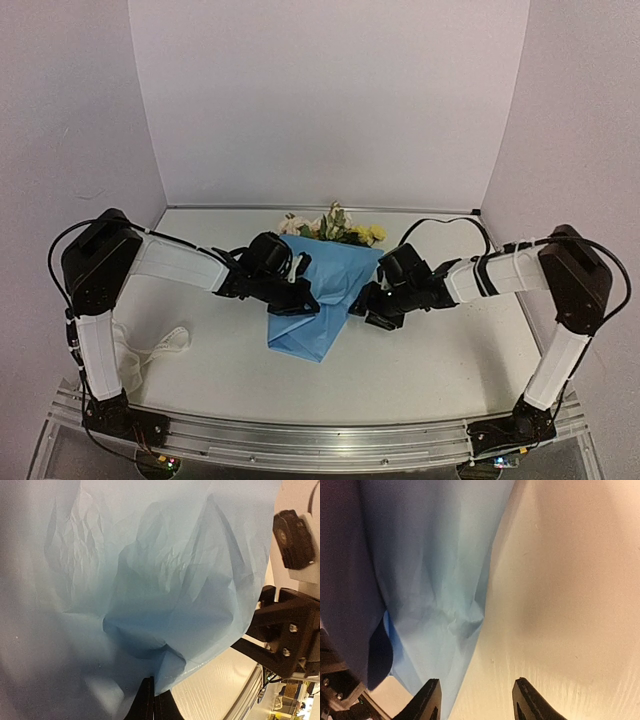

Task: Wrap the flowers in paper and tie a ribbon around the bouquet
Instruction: Fold the 2/3-folded wrapping paper at the center of the board.

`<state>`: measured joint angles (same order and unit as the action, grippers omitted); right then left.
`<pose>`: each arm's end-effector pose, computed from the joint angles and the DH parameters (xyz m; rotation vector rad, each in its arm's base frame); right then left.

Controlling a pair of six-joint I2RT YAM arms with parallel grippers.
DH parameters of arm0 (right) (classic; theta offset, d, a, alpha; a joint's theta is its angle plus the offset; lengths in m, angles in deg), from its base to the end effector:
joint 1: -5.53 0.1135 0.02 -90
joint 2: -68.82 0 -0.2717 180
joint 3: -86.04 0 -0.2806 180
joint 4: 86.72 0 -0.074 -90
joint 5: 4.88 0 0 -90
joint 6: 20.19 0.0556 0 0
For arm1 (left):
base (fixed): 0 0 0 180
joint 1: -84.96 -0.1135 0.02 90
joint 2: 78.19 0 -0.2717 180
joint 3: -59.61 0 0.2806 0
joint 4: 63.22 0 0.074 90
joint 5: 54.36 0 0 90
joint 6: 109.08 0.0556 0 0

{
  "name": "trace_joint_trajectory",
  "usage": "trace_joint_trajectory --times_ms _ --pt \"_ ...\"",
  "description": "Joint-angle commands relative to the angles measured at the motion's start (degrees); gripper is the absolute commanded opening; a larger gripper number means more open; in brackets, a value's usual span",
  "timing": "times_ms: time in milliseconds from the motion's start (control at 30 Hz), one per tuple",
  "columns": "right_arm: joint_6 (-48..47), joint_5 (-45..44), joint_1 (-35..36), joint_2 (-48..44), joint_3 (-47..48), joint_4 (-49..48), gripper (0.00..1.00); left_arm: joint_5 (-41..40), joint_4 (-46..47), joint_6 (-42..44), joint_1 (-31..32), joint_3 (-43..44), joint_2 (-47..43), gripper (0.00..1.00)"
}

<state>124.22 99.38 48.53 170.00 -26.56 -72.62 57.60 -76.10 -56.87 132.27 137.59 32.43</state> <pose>0.2771 0.2771 0.1292 0.1371 2.6624 0.9902 0.2830 -0.3375 0.1269 0.4220 2.5779 -1.0922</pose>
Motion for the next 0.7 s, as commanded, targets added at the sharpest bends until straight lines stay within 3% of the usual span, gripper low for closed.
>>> trace_joint_trajectory --times_ms 0,200,400,567,667 --pt "2.8 -1.2 -0.1 -7.5 -2.8 -2.5 0.55 -0.6 -0.8 -0.3 0.2 2.6 0.8 0.01" --pt "2.7 -1.9 -0.1 -7.4 0.4 -3.2 0.66 -0.3 -0.7 -0.1 0.3 2.9 1.0 0.01" --pt "2.5 -1.3 -0.8 -0.7 6.8 -3.0 0.63 -0.3 -1.2 0.7 0.6 2.8 0.6 0.02" --pt "1.4 -0.6 -2.1 4.0 11.6 -2.0 0.44 -0.2 -1.4 1.1 0.7 2.7 0.4 0.02" --pt "0.5 -0.9 -3.0 5.6 13.3 0.0 0.18 -0.2 -1.5 1.4 0.7 2.5 -0.4 0.05"
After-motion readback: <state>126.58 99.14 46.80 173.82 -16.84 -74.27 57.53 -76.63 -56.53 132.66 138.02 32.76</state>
